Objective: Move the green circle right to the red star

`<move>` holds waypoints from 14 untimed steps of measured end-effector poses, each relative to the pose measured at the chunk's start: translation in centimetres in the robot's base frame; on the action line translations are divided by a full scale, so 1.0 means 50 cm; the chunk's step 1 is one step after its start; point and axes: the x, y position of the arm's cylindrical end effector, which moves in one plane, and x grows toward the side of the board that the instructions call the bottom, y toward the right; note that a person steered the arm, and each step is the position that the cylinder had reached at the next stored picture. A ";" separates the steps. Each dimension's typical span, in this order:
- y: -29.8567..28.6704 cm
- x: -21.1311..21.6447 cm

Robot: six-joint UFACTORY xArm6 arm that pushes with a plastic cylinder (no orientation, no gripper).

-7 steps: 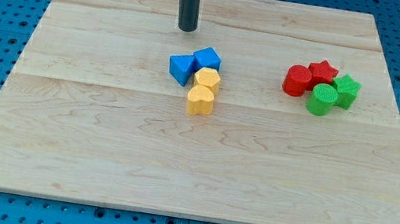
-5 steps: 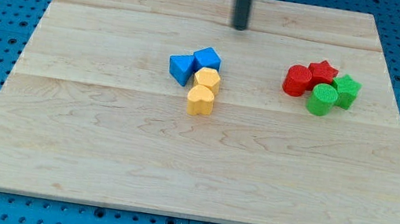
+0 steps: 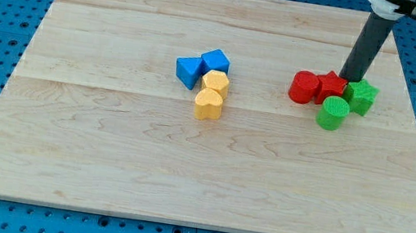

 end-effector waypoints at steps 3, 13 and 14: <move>-0.054 0.113; -0.132 0.025; -0.164 0.103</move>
